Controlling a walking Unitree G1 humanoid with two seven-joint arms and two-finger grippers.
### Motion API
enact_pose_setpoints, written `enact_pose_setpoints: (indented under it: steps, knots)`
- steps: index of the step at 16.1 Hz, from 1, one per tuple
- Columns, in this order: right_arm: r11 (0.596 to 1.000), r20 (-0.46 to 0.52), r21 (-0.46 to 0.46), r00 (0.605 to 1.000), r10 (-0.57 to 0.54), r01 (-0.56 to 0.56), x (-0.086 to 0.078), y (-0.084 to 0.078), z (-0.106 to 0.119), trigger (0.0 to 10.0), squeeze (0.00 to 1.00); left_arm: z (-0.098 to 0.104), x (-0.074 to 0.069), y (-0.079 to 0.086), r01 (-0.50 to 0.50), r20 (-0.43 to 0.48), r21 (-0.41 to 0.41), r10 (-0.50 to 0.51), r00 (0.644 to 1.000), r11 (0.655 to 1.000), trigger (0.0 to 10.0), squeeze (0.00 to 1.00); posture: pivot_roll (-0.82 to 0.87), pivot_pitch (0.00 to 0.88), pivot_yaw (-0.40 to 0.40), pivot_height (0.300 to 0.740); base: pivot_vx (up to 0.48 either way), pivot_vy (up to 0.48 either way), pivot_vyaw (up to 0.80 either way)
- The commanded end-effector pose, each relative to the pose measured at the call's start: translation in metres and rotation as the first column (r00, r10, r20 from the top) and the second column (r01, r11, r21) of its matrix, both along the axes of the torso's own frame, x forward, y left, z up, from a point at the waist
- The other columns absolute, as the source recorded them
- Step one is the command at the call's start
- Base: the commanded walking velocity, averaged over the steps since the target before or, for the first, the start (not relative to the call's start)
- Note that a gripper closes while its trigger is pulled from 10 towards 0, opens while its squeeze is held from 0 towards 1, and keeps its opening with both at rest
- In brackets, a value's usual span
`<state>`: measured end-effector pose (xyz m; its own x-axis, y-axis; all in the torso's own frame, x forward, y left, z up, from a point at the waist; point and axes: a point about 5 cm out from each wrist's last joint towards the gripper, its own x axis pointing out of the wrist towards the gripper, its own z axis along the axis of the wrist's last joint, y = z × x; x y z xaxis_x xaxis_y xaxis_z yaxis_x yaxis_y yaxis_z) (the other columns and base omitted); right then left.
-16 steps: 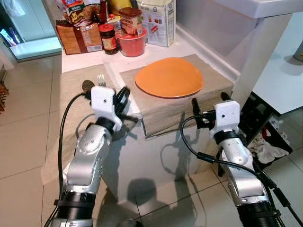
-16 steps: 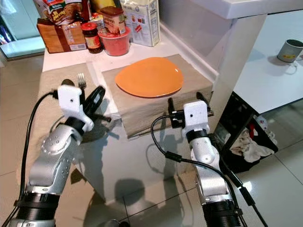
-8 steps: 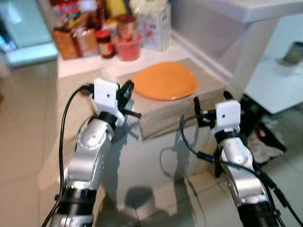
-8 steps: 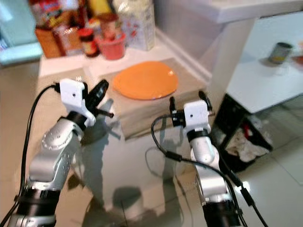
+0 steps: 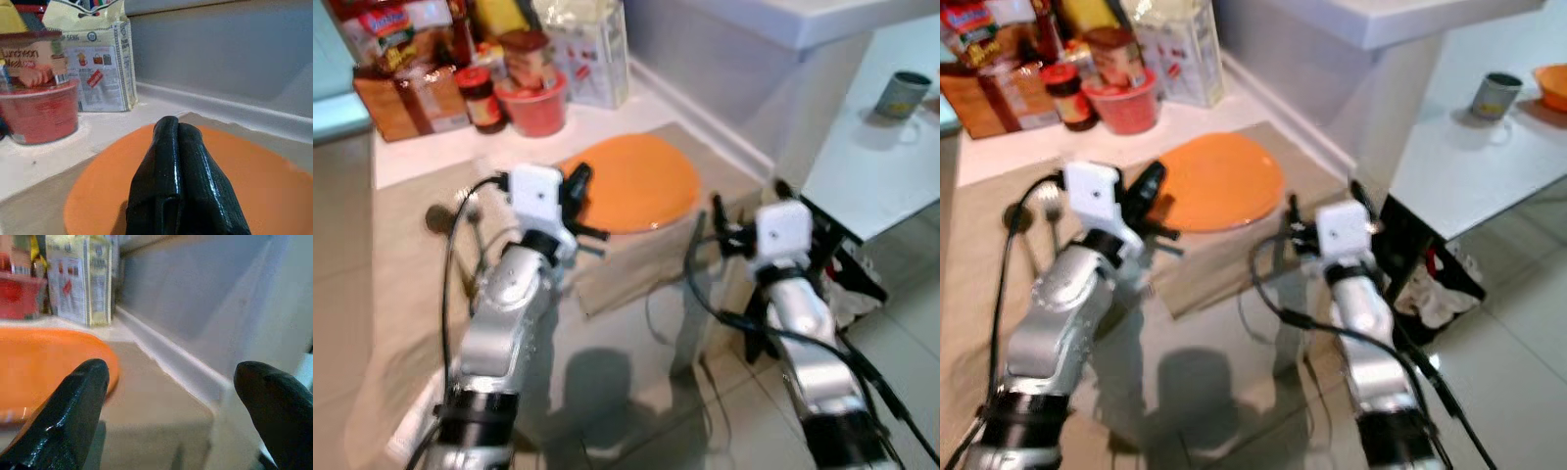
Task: Setting the table
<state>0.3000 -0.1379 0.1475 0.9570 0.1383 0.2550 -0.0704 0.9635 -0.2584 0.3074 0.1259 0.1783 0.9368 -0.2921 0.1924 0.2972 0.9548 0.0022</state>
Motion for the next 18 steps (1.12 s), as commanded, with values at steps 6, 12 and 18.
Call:
enact_pose_setpoints:
  steps: [6, 12, 18]
  knots:
    - [1.000, -0.016, -0.013, 1.000, 0.006, -0.006, 0.000, -0.006, -0.003, 10.0, 0.00, 0.004, 0.002, -0.008, -0.003, 0.009, 0.012, 0.003, 1.000, 1.000, 0.0, 0.00, -0.03, 0.000, 0.053, 0.740, 0.000, 0.000, 0.00]
    - [0.999, -0.039, 0.013, 0.998, 0.042, -0.042, 0.000, -0.001, -0.004, 10.0, 0.00, 0.003, 0.035, -0.006, 0.053, -0.090, 0.153, -0.039, 0.995, 0.987, 0.0, 0.00, -0.03, 0.000, 0.053, 0.740, 0.000, 0.000, 0.00]
    - [0.999, -0.044, 0.023, 0.998, 0.042, -0.041, -0.004, -0.001, -0.005, 10.0, 0.00, 0.010, 0.066, -0.015, 0.109, -0.155, 0.221, -0.075, 0.985, 0.969, 0.0, 0.00, -0.05, 0.000, 0.078, 0.740, 0.000, 0.000, 0.00]
